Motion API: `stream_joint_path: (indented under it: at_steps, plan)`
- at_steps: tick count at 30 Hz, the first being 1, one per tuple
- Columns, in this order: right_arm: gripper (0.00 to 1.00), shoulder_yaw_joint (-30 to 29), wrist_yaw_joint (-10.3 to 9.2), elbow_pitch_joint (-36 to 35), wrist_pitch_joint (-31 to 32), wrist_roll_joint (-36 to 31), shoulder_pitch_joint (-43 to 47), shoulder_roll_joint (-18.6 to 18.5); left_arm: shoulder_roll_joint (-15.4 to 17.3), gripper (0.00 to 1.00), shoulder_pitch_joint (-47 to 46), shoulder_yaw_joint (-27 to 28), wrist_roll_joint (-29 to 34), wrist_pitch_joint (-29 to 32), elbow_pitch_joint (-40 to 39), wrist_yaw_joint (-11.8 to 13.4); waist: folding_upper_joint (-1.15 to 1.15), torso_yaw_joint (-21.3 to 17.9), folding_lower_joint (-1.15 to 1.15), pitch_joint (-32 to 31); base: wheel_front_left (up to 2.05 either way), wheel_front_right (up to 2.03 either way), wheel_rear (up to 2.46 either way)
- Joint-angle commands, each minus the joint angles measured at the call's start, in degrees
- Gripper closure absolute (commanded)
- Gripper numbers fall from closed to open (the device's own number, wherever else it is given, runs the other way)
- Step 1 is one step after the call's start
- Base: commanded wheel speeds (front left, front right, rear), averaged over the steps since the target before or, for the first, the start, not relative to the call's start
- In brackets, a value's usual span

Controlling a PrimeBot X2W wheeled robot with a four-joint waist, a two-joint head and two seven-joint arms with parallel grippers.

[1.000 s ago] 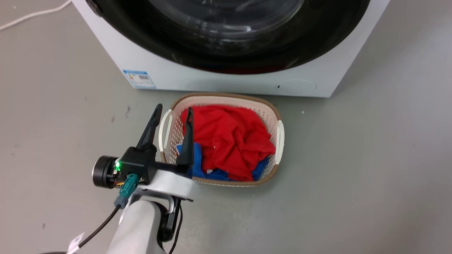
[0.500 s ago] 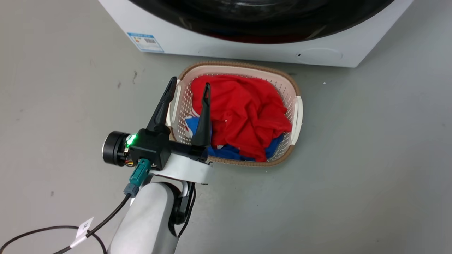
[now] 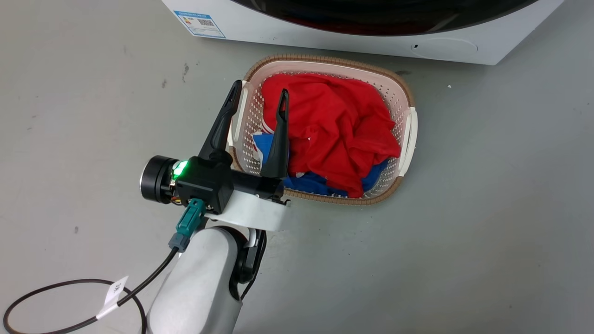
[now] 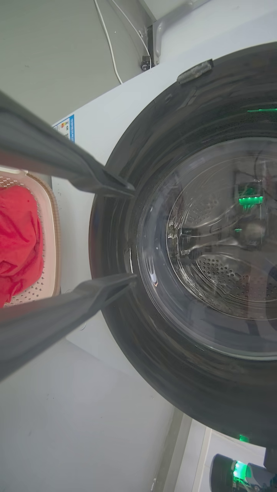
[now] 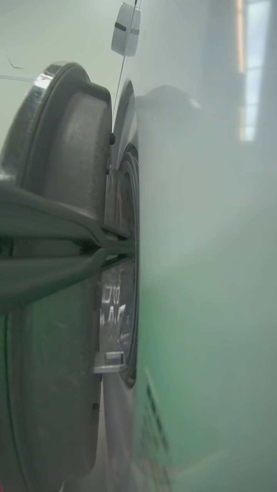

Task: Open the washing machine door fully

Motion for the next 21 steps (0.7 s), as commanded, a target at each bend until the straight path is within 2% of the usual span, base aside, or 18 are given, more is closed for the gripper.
stream_joint_path:
  at_steps: [1, 11, 21]
  plan:
    - [1.0, 0.4, 0.14, 0.8, 1.0, -0.5, -0.6, 0.6, 0.0, 0.0, -0.8, 0.0, -0.2, -0.2, -0.2, 0.3, 0.0, 0.0, -0.01, 0.1, 0.0, 0.0, 0.0]
    - [1.0, 1.9, 0.08, 0.4, 8.0, -1.6, 3.0, 1.3, 0.0, 0.0, 0.4, 0.2, 0.1, -0.2, 1.0, -0.1, 0.0, -0.8, -0.01, -2.4, 0.0, 0.0, 0.0]
    - [1.0, 4.2, 0.09, -5.9, 15.9, -0.4, 12.7, 4.6, 0.0, 0.0, 4.4, 1.5, 1.7, -0.2, 4.1, -2.5, 0.0, -1.9, -0.01, -9.5, 0.0, 0.0, 0.0]
